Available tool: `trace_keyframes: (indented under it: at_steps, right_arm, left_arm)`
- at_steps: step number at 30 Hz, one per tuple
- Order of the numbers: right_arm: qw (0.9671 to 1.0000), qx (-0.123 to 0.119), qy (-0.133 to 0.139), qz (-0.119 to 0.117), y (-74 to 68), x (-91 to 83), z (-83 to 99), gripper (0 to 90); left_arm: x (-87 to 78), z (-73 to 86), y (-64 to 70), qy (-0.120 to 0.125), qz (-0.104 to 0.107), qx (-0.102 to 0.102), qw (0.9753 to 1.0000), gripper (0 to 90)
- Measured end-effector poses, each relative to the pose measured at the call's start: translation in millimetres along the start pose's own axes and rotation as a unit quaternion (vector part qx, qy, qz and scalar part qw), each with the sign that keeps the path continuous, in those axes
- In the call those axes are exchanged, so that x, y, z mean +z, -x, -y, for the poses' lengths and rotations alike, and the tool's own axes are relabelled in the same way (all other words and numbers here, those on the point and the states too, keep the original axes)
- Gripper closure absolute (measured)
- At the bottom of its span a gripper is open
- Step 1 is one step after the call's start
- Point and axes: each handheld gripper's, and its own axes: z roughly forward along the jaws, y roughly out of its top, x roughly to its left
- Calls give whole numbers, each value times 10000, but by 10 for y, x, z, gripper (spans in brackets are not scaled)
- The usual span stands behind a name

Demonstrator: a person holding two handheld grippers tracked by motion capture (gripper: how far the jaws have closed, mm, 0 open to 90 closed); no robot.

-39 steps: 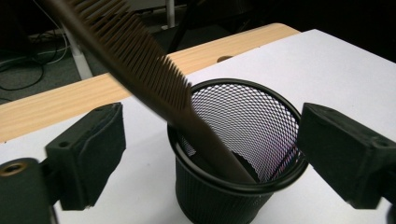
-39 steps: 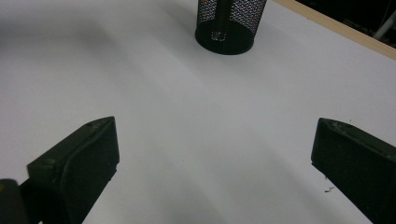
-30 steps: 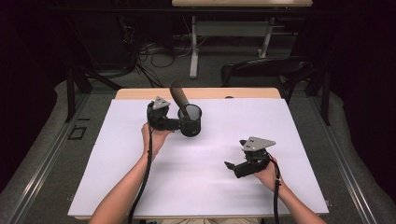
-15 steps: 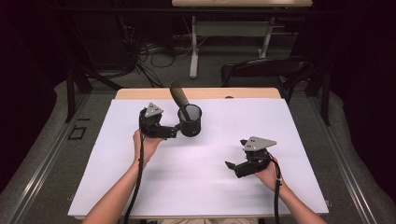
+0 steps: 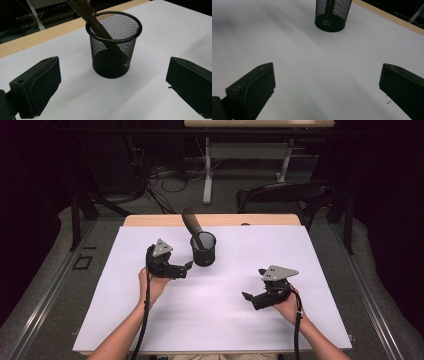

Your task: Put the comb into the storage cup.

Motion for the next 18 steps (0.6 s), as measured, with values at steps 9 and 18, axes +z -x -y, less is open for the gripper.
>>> trace_keyframes:
  at_steps: [9,18]
  right_arm:
    - [10000,35,49,58,9,-23,-6,0]
    - [10000,23,27,27,8,-21,-2,0]
  left_arm:
    - [-98,125,76,-62,25,84,9999,0]
    - [-212,242,127,-85,41,160,9998,0]
